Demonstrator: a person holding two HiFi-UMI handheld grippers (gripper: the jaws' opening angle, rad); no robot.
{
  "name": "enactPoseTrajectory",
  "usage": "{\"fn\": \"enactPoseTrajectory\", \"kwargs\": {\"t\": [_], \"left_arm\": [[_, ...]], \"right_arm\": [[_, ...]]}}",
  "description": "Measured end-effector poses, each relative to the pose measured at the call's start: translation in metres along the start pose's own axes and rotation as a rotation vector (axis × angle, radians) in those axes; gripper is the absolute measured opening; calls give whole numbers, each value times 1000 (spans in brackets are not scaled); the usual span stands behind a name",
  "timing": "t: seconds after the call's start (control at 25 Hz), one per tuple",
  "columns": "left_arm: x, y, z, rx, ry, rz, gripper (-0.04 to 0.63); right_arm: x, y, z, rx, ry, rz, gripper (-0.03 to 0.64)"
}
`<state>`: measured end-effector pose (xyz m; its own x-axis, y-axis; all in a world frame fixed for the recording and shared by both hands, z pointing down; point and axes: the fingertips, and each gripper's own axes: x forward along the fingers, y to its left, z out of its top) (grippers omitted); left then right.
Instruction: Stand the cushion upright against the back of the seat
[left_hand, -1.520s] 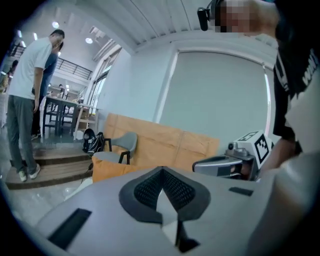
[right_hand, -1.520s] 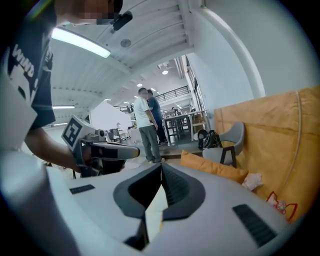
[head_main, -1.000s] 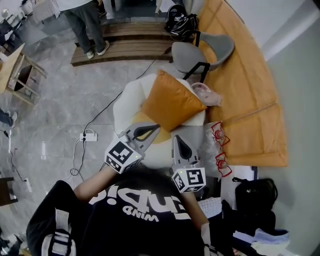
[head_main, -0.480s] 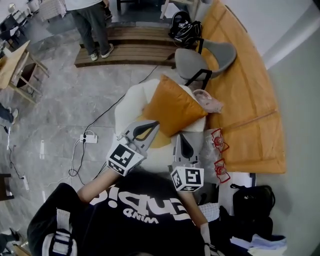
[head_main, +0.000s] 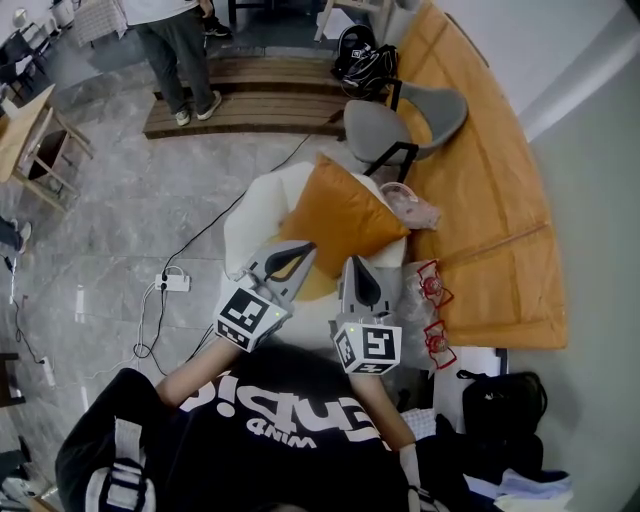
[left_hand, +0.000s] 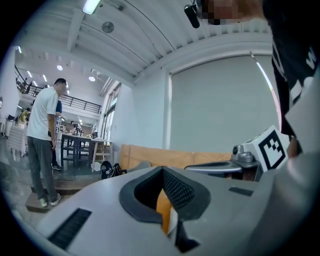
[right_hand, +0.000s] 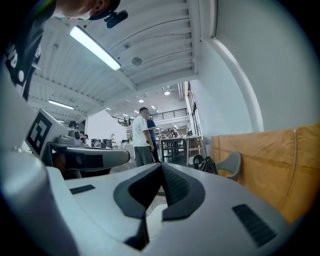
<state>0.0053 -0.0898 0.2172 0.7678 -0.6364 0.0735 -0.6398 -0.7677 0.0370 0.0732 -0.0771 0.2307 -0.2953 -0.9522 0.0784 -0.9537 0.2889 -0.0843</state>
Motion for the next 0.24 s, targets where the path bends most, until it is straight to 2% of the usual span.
{"fn": "enactPoseTrajectory", "kwargs": {"t": [0.24], "left_arm": [[1, 8, 0, -14, -2, 16, 8]], "right_arm": [[3, -7, -4, 9, 23, -5, 21]]}}
